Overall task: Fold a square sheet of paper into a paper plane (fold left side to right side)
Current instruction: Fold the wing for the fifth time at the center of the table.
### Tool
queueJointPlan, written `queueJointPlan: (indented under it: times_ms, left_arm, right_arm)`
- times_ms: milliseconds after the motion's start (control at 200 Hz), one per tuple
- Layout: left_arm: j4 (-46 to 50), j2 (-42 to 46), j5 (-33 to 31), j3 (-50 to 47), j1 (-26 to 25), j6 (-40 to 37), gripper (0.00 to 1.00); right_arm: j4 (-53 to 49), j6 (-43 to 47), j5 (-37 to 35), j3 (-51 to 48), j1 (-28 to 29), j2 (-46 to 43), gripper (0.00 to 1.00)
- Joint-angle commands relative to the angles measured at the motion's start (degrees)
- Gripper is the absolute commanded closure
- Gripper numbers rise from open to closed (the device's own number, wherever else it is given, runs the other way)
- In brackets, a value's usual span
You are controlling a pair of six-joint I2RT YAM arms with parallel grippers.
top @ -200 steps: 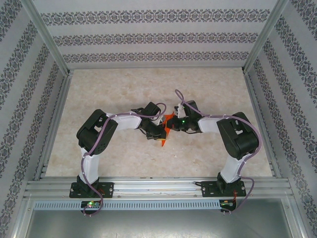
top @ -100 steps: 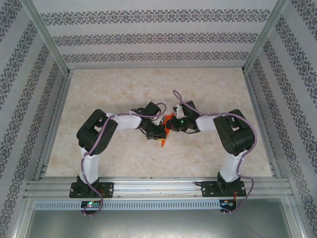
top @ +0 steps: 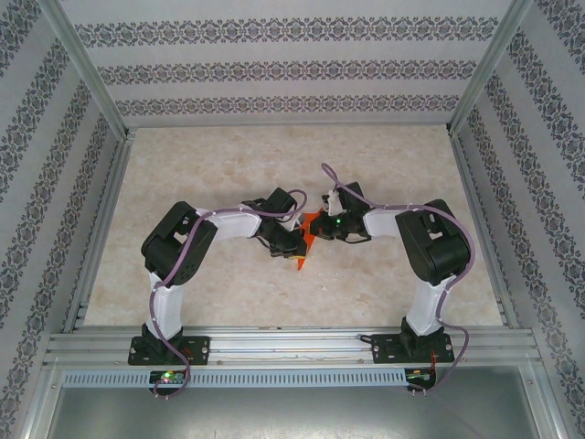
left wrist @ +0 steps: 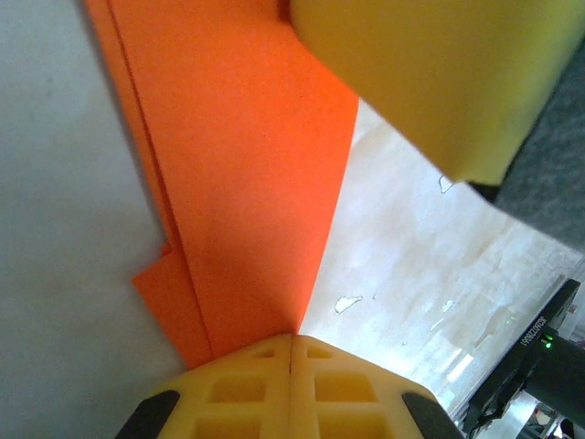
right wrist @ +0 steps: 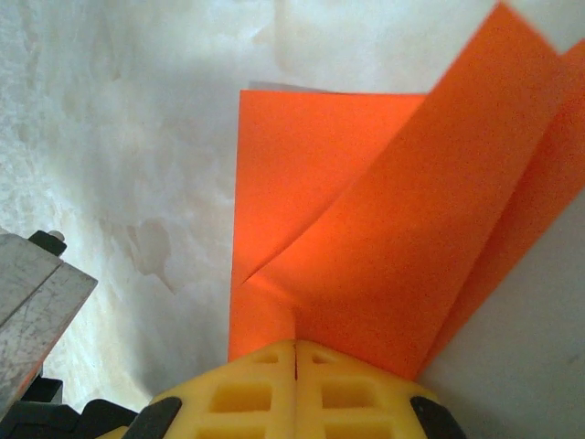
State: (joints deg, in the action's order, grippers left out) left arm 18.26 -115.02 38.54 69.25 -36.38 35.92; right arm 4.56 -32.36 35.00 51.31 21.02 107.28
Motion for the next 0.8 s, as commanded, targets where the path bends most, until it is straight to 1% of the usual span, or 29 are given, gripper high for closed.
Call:
queueJointPlan:
  times_ms: [0,325,794]
  left_arm:
    - [9.7,-2.2,-5.8,-1.7,-0.5,-1.4,0.98]
    - [9.6,-2.1,-5.7,-1.9,-0.5,-1.4,0.98]
    - [9.4,-2.0,-5.6,-2.0,-0.4,-1.4,0.98]
  right_arm:
    - [-2.4,3.0,-5.2,2.2,-2.3,2.1,1.0]
    - [-6.4,5.0,-6.4,6.6,-5.1,3.7,1.0]
    - [-8.7,5.7,-6.8,11.1,-9.1,7.1,1.0]
